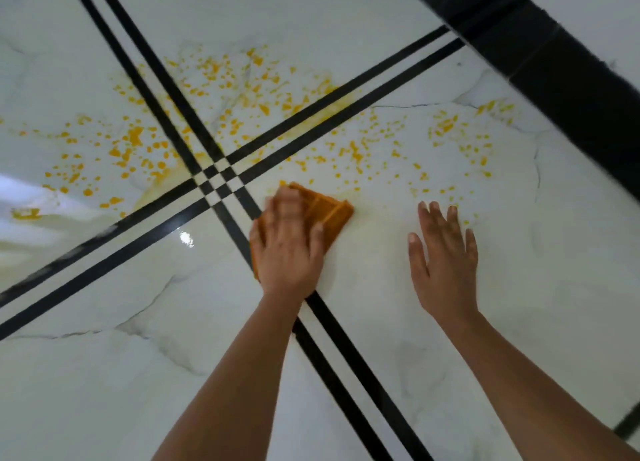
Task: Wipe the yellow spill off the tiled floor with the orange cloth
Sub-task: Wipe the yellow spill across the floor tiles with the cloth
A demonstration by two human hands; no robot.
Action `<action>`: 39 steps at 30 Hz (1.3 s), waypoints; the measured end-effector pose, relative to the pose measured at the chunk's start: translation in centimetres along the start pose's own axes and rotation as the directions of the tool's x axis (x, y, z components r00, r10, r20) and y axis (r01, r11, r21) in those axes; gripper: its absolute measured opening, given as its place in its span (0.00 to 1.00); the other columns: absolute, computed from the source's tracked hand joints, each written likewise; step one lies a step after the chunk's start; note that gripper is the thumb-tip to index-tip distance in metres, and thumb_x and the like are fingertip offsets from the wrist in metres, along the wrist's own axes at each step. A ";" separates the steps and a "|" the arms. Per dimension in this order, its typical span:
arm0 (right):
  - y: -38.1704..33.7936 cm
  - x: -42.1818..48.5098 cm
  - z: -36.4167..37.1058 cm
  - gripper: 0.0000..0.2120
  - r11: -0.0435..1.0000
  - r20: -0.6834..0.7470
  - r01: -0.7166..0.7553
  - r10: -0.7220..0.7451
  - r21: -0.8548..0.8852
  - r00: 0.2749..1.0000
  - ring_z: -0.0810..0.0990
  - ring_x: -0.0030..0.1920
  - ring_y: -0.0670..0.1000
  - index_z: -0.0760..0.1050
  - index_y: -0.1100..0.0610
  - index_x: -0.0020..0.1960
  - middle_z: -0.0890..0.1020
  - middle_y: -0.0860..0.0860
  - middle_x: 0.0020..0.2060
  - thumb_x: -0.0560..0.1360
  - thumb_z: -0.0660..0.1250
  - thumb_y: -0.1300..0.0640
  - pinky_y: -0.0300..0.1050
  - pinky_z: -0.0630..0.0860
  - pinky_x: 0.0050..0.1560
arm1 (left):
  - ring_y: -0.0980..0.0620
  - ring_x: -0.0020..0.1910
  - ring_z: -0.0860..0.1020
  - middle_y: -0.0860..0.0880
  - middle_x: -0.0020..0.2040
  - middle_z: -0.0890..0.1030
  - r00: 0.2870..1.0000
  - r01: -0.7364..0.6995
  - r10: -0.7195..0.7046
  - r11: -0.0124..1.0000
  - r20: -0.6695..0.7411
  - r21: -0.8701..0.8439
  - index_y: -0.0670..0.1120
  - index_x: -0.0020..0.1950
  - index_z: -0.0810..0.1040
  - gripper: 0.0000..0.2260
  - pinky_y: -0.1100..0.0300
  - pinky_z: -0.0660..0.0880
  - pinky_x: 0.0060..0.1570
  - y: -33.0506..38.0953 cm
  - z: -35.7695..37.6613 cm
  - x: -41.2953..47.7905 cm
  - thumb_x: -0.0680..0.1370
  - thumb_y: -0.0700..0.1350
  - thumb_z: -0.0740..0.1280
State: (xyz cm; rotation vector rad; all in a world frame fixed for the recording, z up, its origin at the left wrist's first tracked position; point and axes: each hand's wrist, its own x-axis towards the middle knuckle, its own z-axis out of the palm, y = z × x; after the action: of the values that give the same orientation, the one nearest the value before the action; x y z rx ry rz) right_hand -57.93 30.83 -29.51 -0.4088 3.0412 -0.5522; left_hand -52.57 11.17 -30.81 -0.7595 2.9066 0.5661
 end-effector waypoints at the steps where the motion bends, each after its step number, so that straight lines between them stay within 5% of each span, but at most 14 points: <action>1: 0.9 0.1 0.0 0.26 1.000 -0.011 -0.009 0.009 -0.022 1.000 0.62 0.72 0.60 0.65 0.57 0.72 0.68 0.57 0.70 0.77 0.50 0.48 0.63 0.59 0.67 | 0.50 0.75 0.39 0.50 0.78 0.44 0.993 0.115 -0.115 0.993 -0.031 0.009 0.50 0.77 0.42 0.29 0.49 0.37 0.72 0.3 0.0 0.3 0.78 0.60 0.39; 3: 3.1 0.5 0.2 0.25 0.996 -0.022 -0.050 0.049 -0.073 0.999 0.63 0.72 0.61 0.65 0.57 0.72 0.68 0.58 0.70 0.77 0.50 0.48 0.65 0.60 0.66 | 0.49 0.75 0.38 0.47 0.78 0.42 0.998 0.069 -0.067 0.994 -0.019 0.086 0.47 0.77 0.41 0.32 0.48 0.37 0.72 2.1 0.5 0.4 0.77 0.61 0.37; 6: 5.5 1.7 0.1 0.26 0.987 -0.058 -0.111 0.105 -0.114 0.993 0.61 0.72 0.62 0.64 0.56 0.72 0.66 0.58 0.71 0.78 0.49 0.46 0.65 0.59 0.67 | 0.50 0.75 0.38 0.48 0.77 0.41 0.957 -0.285 0.273 0.947 0.096 0.148 0.48 0.77 0.41 0.32 0.50 0.37 0.72 3.2 1.0 2.3 0.77 0.63 0.38; 10: 7.6 4.3 -0.5 0.28 0.976 -0.105 -0.165 0.150 -0.143 0.983 0.59 0.73 0.61 0.62 0.55 0.73 0.64 0.57 0.72 0.77 0.49 0.44 0.65 0.57 0.68 | 0.47 0.76 0.41 0.46 0.78 0.45 0.999 0.028 -0.022 0.991 -0.043 0.130 0.45 0.77 0.44 0.32 0.46 0.41 0.72 5.4 1.1 7.6 0.77 0.62 0.39; 11: 8.4 4.9 -0.6 0.28 0.968 -0.107 -0.202 0.188 -0.148 0.976 0.58 0.73 0.61 0.61 0.55 0.73 0.64 0.57 0.73 0.77 0.48 0.43 0.65 0.56 0.68 | 0.45 0.76 0.44 0.44 0.78 0.48 0.999 -0.019 0.023 0.992 -0.033 0.125 0.44 0.77 0.47 0.33 0.45 0.43 0.72 7.0 1.8 7.0 0.77 0.62 0.40; 15: 11.0 6.7 -1.5 0.31 0.943 -0.079 -0.279 0.269 -0.181 0.960 0.53 0.75 0.60 0.57 0.53 0.75 0.59 0.55 0.75 0.77 0.44 0.40 0.64 0.51 0.70 | 0.43 0.75 0.55 0.44 0.76 0.58 0.778 -0.625 0.598 0.768 0.194 0.138 0.45 0.75 0.59 0.31 0.45 0.50 0.69 9.7 3.5 3.0 0.77 0.62 0.48; 17: 12.0 7.5 -2.1 0.31 0.937 -0.076 -0.294 0.285 -0.189 0.956 0.52 0.75 0.59 0.56 0.52 0.75 0.58 0.54 0.75 0.76 0.43 0.40 0.62 0.49 0.71 | 0.45 0.75 0.54 0.45 0.76 0.56 0.828 -0.559 0.533 0.807 0.172 0.192 0.45 0.76 0.56 0.32 0.46 0.49 0.70 9.9 3.3 6.5 0.76 0.62 0.46; 20: 13.3 8.8 -2.4 0.31 0.920 -0.099 -0.349 0.336 -0.179 0.937 0.52 0.75 0.58 0.56 0.51 0.75 0.58 0.53 0.75 0.76 0.42 0.40 0.62 0.49 0.71 | 0.43 0.76 0.47 0.43 0.77 0.52 0.995 -0.100 0.100 0.985 0.008 0.140 0.44 0.77 0.51 0.34 0.43 0.46 0.71 13.9 3.6 10.1 0.76 0.62 0.43; 22: 13.8 9.5 -2.4 0.31 0.906 -0.082 -0.378 0.369 -0.189 0.926 0.52 0.76 0.56 0.54 0.50 0.76 0.57 0.52 0.76 0.76 0.41 0.39 0.61 0.49 0.71 | 0.40 0.75 0.54 0.41 0.75 0.58 0.969 -0.248 0.245 0.966 0.039 0.079 0.41 0.75 0.58 0.33 0.41 0.50 0.69 16.6 4.8 6.9 0.76 0.61 0.47; 25: 14.0 9.6 -2.3 0.30 0.902 -0.073 -0.390 0.384 -0.184 0.921 0.50 0.76 0.54 0.53 0.48 0.76 0.56 0.50 0.76 0.77 0.41 0.40 0.59 0.47 0.72 | 0.42 0.75 0.56 0.43 0.76 0.59 0.808 -0.587 0.566 0.799 0.164 0.130 0.43 0.75 0.60 0.32 0.43 0.49 0.68 17.5 5.8 5.4 0.76 0.62 0.50; 30: 13.8 9.6 -2.4 0.28 0.902 -0.082 -0.395 0.387 -0.172 0.918 0.52 0.76 0.54 0.55 0.48 0.75 0.58 0.50 0.75 0.78 0.42 0.41 0.59 0.48 0.72 | 0.45 0.76 0.43 0.45 0.78 0.47 0.973 -0.233 0.229 0.964 0.038 0.127 0.45 0.77 0.45 0.31 0.43 0.42 0.71 21.3 5.6 14.4 0.79 0.61 0.44; 34: 13.9 9.5 -2.5 0.27 0.904 -0.062 -0.386 0.382 -0.185 0.922 0.53 0.76 0.55 0.55 0.49 0.76 0.58 0.51 0.75 0.78 0.42 0.42 0.59 0.49 0.72 | 0.49 0.76 0.42 0.49 0.78 0.44 0.713 -0.695 0.646 0.701 0.272 0.158 0.50 0.77 0.43 0.32 0.47 0.39 0.71 20.1 5.4 12.1 0.77 0.64 0.42; 35: 13.9 9.6 -2.5 0.27 0.903 -0.060 -0.389 0.384 -0.184 0.921 0.53 0.75 0.55 0.55 0.49 0.76 0.58 0.51 0.75 0.78 0.42 0.42 0.59 0.49 0.72 | 0.49 0.76 0.42 0.49 0.78 0.45 0.713 -0.698 0.649 0.695 0.267 0.173 0.50 0.77 0.44 0.31 0.47 0.39 0.71 20.4 5.3 14.0 0.77 0.63 0.42; 39: 13.8 9.6 -2.6 0.27 0.899 -0.078 -0.403 0.396 -0.170 0.915 0.54 0.75 0.55 0.57 0.49 0.75 0.59 0.51 0.75 0.79 0.43 0.43 0.58 0.50 0.71 | 0.46 0.76 0.42 0.46 0.78 0.45 0.926 -0.374 0.362 0.915 0.105 0.149 0.46 0.77 0.44 0.31 0.44 0.41 0.72 24.6 6.0 16.7 0.79 0.61 0.45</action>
State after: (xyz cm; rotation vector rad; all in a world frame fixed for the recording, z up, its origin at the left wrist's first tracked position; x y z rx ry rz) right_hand -70.87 41.68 -31.68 0.2327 3.0909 -0.2594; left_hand -79.16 25.69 -31.16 -0.1614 2.9899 0.3588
